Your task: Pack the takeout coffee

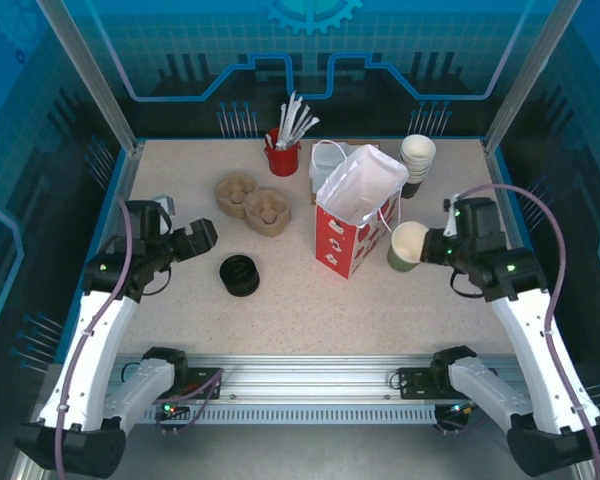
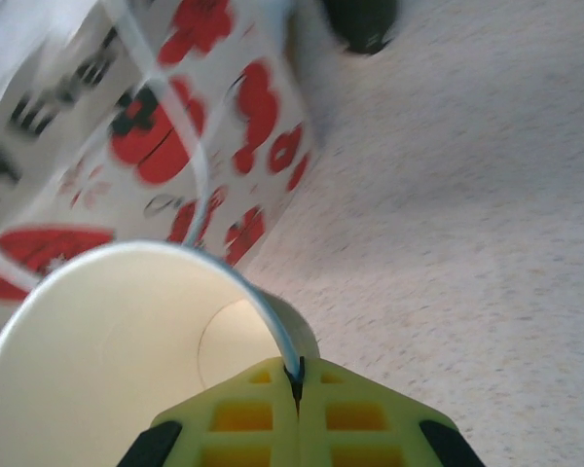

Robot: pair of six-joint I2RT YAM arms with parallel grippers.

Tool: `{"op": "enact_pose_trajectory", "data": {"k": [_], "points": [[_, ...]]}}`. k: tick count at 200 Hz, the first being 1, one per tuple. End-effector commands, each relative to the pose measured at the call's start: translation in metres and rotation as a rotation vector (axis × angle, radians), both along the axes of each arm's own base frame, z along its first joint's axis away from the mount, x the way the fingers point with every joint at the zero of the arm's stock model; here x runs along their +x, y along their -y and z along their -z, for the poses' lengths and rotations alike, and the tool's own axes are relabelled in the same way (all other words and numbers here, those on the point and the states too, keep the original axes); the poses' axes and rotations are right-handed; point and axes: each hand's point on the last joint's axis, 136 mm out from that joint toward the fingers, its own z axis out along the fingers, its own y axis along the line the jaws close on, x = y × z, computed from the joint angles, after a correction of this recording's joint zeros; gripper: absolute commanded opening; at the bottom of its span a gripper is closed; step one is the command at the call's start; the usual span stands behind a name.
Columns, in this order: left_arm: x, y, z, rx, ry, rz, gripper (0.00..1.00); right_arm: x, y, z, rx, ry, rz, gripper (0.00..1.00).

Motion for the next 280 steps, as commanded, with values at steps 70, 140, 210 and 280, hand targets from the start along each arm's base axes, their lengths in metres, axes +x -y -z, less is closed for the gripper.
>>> {"op": "enact_pose_trajectory", "data": {"k": [70, 140, 210, 280], "points": [[0.000, 0.014, 0.052, -0.105, -0.127, -0.027, 0.98, -0.022, -0.117, 0.047, 0.070, 0.052, -0.296, 0.00], [0.005, 0.019, 0.084, -0.128, -0.196, -0.045, 0.94, -0.029, -0.196, 0.074, 0.050, 0.035, -0.455, 0.00], [0.009, 0.022, 0.103, -0.122, -0.242, -0.043, 0.91, -0.003, -0.250, 0.097, 0.047, 0.005, -0.486, 0.00], [0.013, 0.022, 0.120, -0.082, -0.297, -0.050, 0.86, 0.018, -0.262, 0.107, -0.049, -0.012, -0.453, 0.00]]}}
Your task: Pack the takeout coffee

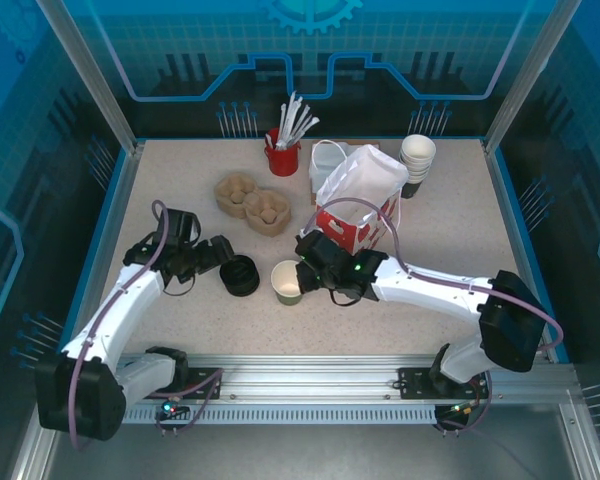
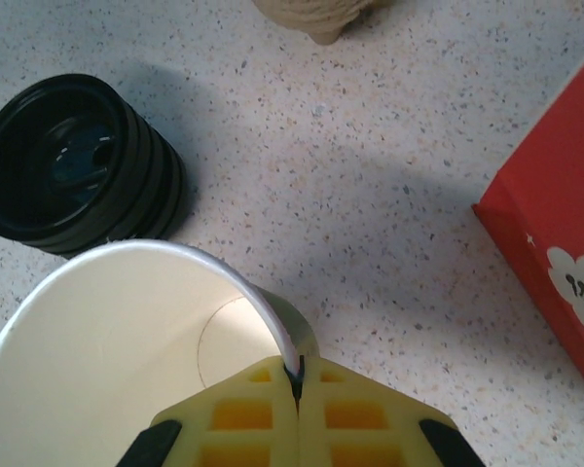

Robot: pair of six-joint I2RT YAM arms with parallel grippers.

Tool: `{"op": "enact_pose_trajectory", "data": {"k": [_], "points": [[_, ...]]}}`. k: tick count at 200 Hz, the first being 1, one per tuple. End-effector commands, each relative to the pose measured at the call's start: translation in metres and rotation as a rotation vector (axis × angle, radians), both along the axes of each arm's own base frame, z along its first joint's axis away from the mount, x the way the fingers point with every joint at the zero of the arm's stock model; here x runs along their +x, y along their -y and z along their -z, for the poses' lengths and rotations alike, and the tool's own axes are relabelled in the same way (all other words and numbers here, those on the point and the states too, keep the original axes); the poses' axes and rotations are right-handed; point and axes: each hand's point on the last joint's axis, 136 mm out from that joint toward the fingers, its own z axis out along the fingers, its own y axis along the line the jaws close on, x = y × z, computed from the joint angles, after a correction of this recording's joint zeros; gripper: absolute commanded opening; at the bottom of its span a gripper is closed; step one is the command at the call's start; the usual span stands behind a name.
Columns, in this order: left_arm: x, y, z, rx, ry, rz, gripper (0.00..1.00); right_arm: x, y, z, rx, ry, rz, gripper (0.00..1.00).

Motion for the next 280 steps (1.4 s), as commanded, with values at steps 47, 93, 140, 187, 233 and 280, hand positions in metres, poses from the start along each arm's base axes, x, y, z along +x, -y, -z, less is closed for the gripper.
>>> {"op": "enact_pose_trajectory", "data": {"k": [47, 93, 140, 187, 233, 280], "points": [[0.006, 0.010, 0.020, 0.035, -0.061, 0.021, 0.77, 0.011, -0.003, 0.000, -0.070, 0.023, 0.033, 0.00], [0.008, 0.012, 0.029, 0.092, -0.084, 0.048, 0.72, 0.014, -0.001, 0.006, -0.095, 0.028, 0.037, 0.00], [0.009, 0.018, 0.035, 0.091, -0.097, 0.062, 0.69, 0.016, -0.002, 0.012, -0.113, 0.027, 0.040, 0.00], [0.008, 0.018, 0.041, 0.129, -0.116, 0.077, 0.65, 0.017, -0.004, 0.017, -0.092, 0.011, 0.046, 0.14], [0.008, 0.019, 0.042, 0.130, -0.127, 0.079, 0.54, 0.017, -0.005, 0.009, -0.070, 0.008, 0.038, 0.27], [0.005, 0.020, 0.040, 0.139, -0.129, 0.091, 0.46, 0.017, -0.004, -0.011, -0.041, 0.012, 0.035, 0.39]]}}
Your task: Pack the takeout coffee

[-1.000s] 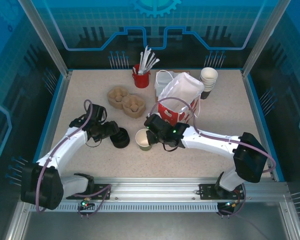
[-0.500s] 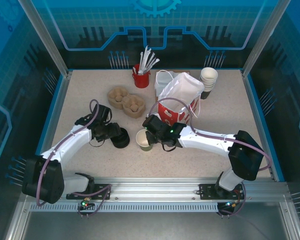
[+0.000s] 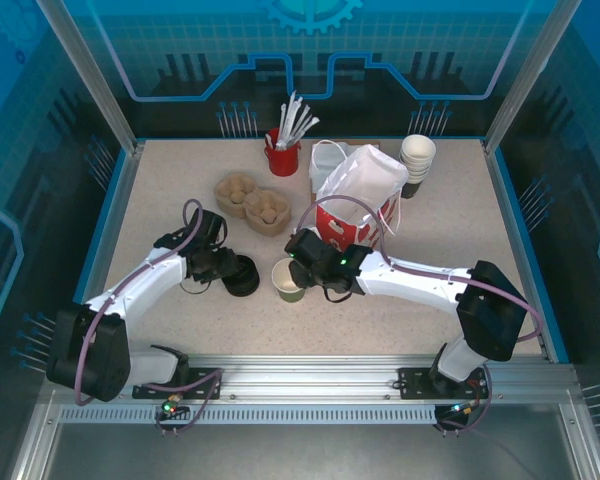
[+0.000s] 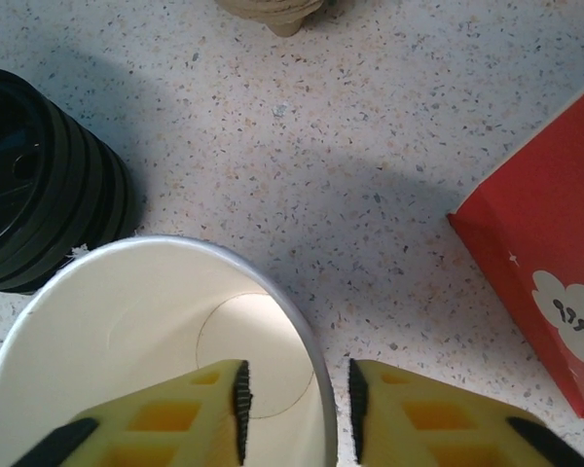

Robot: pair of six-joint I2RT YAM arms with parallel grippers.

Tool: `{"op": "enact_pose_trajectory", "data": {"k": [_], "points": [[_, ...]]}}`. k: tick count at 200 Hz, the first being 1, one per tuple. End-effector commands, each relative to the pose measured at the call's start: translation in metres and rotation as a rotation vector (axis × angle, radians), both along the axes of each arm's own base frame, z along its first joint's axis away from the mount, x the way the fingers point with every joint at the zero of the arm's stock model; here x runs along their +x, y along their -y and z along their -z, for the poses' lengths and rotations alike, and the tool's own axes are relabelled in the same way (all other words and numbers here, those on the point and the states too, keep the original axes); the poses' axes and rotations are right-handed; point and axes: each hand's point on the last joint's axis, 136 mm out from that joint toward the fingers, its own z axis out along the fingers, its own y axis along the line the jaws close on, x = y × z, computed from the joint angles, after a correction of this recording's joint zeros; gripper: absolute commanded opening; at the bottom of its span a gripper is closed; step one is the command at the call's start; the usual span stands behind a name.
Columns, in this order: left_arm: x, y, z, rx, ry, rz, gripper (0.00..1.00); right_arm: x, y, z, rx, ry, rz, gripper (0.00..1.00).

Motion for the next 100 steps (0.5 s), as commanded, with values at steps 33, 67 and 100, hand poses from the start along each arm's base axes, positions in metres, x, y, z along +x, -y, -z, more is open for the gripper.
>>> {"op": "enact_pose_trajectory", "data": {"k": [33, 67, 100], "points": [[0.002, 0.001, -0.009, 0.024, 0.016, 0.023, 0.38, 0.002, -0.001, -0.048, 0.080, 0.033, -0.006, 0.42], [0.000, 0.000, -0.008, 0.041, 0.015, 0.029, 0.35, -0.004, 0.000, -0.066, 0.121, 0.035, -0.018, 0.43], [-0.001, 0.001, -0.008, 0.050, 0.015, 0.036, 0.30, -0.010, 0.003, -0.077, 0.148, 0.034, -0.020, 0.43]]}}
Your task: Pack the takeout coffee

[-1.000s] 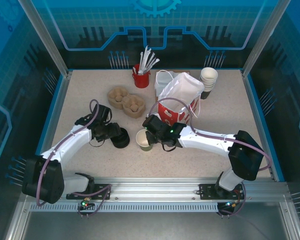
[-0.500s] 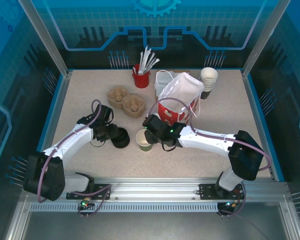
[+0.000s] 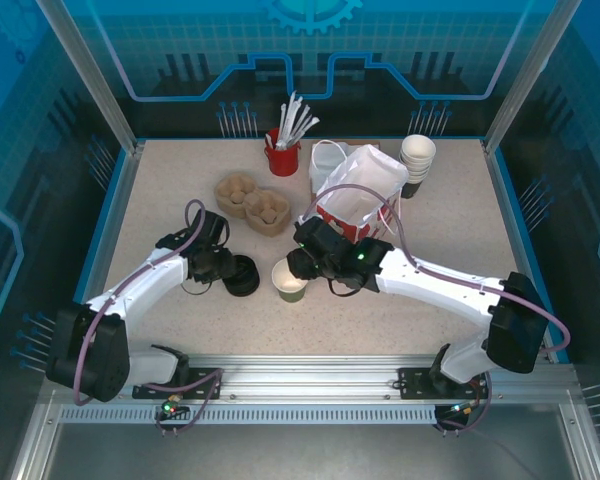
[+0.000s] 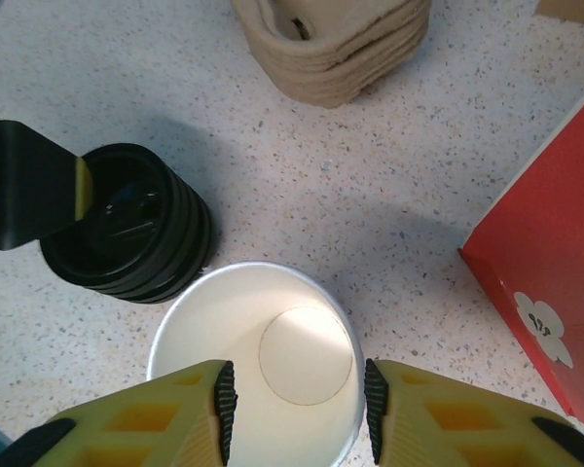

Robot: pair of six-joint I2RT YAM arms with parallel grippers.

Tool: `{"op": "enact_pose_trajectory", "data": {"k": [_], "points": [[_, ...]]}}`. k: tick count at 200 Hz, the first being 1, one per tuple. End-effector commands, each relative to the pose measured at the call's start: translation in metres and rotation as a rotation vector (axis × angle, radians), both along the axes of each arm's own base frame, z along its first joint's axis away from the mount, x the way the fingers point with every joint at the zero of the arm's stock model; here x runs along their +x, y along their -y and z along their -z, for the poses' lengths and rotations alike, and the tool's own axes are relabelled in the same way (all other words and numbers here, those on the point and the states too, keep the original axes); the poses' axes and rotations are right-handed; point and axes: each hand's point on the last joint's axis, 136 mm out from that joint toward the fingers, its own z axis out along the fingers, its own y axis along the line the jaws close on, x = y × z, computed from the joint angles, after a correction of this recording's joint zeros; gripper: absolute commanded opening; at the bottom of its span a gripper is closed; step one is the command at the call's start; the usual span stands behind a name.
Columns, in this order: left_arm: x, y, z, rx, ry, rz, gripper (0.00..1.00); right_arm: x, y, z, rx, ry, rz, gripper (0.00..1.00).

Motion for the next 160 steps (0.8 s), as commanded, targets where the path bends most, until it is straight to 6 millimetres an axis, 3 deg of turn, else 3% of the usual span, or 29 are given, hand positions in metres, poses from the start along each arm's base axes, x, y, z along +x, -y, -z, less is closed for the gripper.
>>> {"op": "enact_pose_trajectory", "data": {"k": [1, 101, 160], "points": [[0.001, 0.000, -0.009, 0.026, 0.017, 0.025, 0.30, -0.005, 0.004, -0.017, 0.032, -0.006, -0.002, 0.43], [-0.003, -0.004, -0.032, 0.050, 0.053, 0.028, 0.16, -0.012, 0.001, -0.056, 0.152, -0.006, -0.018, 0.39], [-0.009, -0.004, -0.077, 0.045, 0.110, 0.042, 0.12, -0.015, -0.009, -0.069, 0.230, -0.052, -0.042, 0.38]]}}
